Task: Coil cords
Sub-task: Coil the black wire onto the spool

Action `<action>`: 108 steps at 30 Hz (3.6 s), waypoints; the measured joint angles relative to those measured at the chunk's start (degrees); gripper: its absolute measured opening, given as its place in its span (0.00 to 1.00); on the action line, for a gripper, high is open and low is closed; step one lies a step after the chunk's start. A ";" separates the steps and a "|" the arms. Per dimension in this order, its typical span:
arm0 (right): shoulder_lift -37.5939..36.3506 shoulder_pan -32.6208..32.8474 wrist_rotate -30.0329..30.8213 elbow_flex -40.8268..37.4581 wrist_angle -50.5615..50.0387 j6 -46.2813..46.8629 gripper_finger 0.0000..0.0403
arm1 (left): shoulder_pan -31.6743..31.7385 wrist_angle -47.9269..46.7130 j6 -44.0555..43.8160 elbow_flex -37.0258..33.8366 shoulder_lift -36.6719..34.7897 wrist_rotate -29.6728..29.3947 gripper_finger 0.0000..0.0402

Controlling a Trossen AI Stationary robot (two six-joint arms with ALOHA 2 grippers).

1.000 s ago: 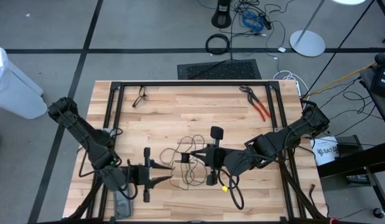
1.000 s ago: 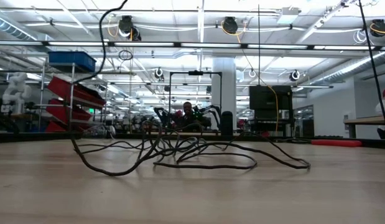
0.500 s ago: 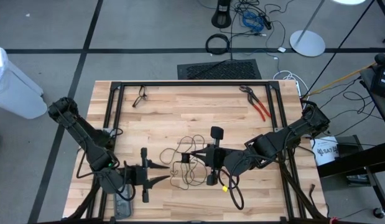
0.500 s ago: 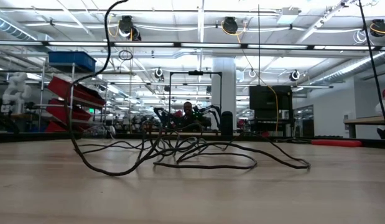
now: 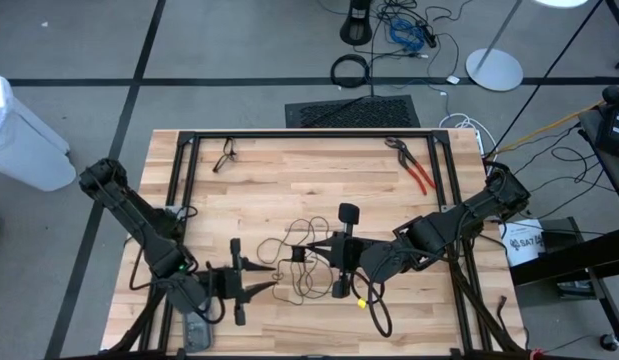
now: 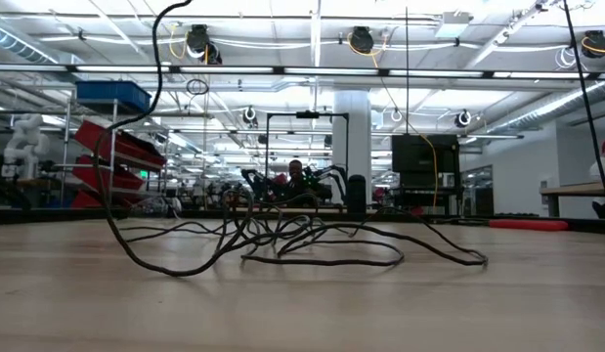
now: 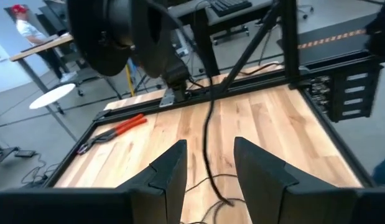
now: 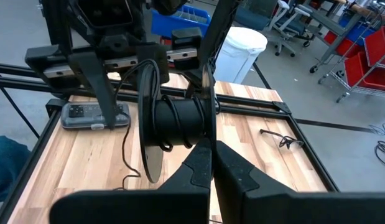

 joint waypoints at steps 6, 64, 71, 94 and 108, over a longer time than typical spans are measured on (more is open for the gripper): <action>0.00 0.00 0.00 0.00 -0.02 -0.02 0.00 | 0.21 -0.02 0.18 0.00 0.16 -0.90 0.33; 8.37 -4.57 16.44 0.00 20.41 -2.06 0.00 | 10.08 -5.29 -13.11 -0.09 0.25 -7.68 0.00; 9.93 -4.77 17.93 0.00 20.74 -1.57 0.00 | 12.89 -4.55 -13.03 -0.09 0.25 -2.89 0.00; 10.51 -6.08 21.81 0.00 7.84 -1.62 0.00 | 13.19 -1.51 -10.34 -0.09 -0.85 2.54 0.00; 10.51 -6.12 15.80 0.00 4.18 -6.94 0.00 | 10.90 -1.70 -9.96 -0.04 -3.66 2.65 0.00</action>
